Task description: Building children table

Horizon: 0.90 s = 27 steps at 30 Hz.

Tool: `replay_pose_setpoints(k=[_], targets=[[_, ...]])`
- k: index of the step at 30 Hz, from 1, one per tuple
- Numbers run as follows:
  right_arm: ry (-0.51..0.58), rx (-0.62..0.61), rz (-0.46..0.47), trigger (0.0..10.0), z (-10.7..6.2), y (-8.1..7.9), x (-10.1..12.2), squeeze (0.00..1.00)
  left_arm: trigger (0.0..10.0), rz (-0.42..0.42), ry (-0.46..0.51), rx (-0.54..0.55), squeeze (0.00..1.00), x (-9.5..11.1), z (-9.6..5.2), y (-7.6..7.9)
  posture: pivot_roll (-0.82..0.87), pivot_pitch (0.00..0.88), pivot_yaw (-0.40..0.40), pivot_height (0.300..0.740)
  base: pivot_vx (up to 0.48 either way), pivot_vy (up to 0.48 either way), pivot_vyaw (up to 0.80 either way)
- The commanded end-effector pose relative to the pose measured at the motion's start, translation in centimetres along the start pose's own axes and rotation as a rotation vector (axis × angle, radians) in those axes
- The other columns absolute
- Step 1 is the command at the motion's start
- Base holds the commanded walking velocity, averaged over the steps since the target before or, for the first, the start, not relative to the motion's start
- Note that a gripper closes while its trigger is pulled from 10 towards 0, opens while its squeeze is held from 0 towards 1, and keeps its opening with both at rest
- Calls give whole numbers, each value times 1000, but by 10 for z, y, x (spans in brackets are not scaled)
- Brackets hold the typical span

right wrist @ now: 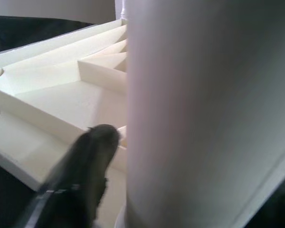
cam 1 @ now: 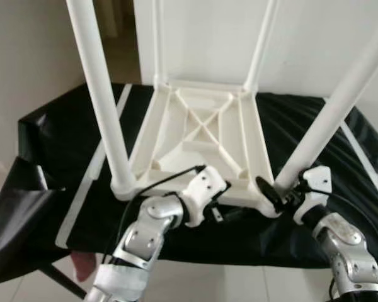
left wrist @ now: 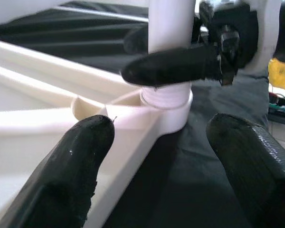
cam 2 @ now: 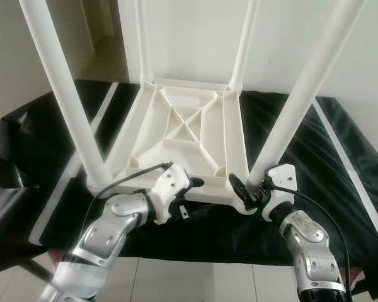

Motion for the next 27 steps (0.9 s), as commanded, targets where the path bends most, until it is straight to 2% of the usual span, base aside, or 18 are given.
replay_pose_setpoints(k=[1,6,10,11,19,21,27], targets=[[2,12,-9,0,0,2,0,0,10000,5,19,61,0,3,1,-3,-15,0,-52,740,0,0,0],[-7,17,-16,0,-2,1,-4,0,10000,17,21,55,0,4,0,-2,-13,0,-52,740,0,0,0],[-4,6,25,275,-4,-4,-5,0,10000,22,9,70,0,1,-3,-5,-13,0,-44,740,0,0,0],[1,-12,34,10000,-4,-3,-4,0,10000,23,10,66,0,1,-3,-4,-13,0,-44,740,0,0,0],[21,-103,76,10000,-1,-8,0,0,10000,21,9,64,0,2,-1,-4,-15,0,-44,740,0,0,0],[-26,-246,74,10000,0,-7,-2,0,10000,19,0,59,0,0,-1,-3,-14,0,-47,740,0,0,0],[-51,-384,104,10000,0,-13,-1,0,10000,62,-58,34,0,-12,-3,1,-12,0,-58,740,0,0,0]])
Point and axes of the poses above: a point about 5 cm out from each wrist's last joint towards the gripper, its own z axis pointing out of the wrist towards the gripper, its own x axis along the axis of the wrist's last joint, y = z × x, the point moved 1 cm from there along z, pointing out of the wrist towards the gripper, and after that the axes turned 10 degrees about -z, right-handed, at the moved point
